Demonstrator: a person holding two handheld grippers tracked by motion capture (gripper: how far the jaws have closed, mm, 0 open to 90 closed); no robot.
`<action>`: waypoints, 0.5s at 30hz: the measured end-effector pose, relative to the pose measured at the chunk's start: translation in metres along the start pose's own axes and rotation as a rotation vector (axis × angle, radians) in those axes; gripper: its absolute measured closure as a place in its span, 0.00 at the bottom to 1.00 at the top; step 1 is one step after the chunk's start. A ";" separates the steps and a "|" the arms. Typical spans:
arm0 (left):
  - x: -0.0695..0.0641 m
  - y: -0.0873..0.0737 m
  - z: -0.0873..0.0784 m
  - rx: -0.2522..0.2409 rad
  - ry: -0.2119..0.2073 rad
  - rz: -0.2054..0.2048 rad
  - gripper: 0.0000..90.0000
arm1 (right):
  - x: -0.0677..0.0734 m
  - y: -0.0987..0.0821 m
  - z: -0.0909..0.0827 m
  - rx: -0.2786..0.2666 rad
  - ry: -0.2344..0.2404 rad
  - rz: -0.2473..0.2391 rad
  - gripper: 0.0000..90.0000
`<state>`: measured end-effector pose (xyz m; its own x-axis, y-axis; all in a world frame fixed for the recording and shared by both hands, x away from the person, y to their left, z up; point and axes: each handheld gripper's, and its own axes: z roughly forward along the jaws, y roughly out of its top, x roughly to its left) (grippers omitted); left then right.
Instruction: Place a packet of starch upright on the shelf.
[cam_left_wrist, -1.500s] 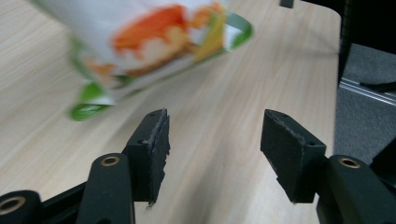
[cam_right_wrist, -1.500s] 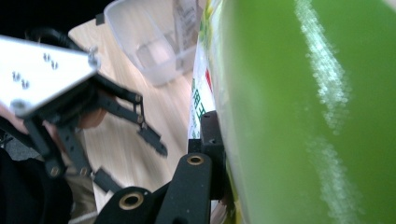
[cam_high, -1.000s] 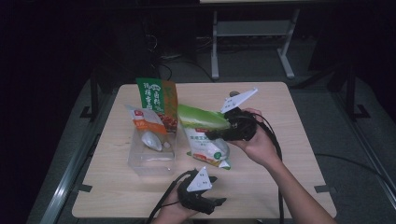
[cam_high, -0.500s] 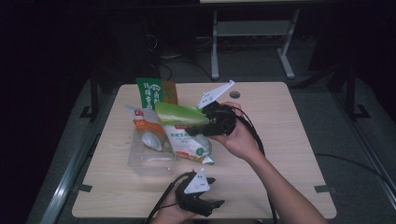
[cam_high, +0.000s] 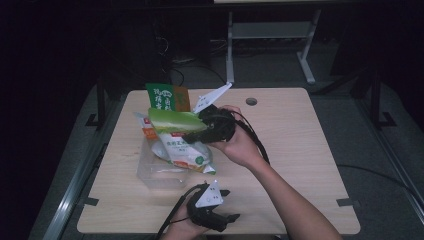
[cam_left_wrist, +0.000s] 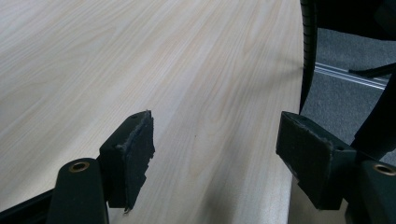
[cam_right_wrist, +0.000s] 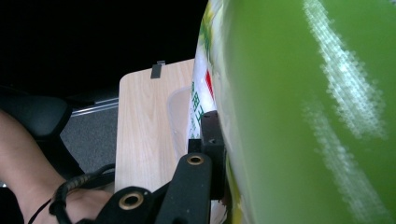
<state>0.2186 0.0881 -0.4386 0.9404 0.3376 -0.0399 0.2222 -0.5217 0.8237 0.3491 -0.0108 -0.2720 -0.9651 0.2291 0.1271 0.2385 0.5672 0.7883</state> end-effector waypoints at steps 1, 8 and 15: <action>0.000 0.000 0.000 0.000 0.000 0.000 0.30 | 0.000 0.001 0.002 -0.003 0.002 -0.001 1.00; 0.001 0.000 0.000 0.004 0.003 0.019 0.29 | 0.001 0.010 0.014 -0.005 0.020 -0.006 1.00; 0.001 -0.001 -0.002 0.001 0.005 0.019 0.29 | 0.002 0.020 0.027 -0.021 0.040 -0.004 1.00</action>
<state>0.2185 0.0904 -0.4378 0.9432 0.3314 -0.0217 0.2047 -0.5287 0.8237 0.3552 0.0223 -0.2725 -0.9696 0.1951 0.1478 0.2331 0.5509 0.8014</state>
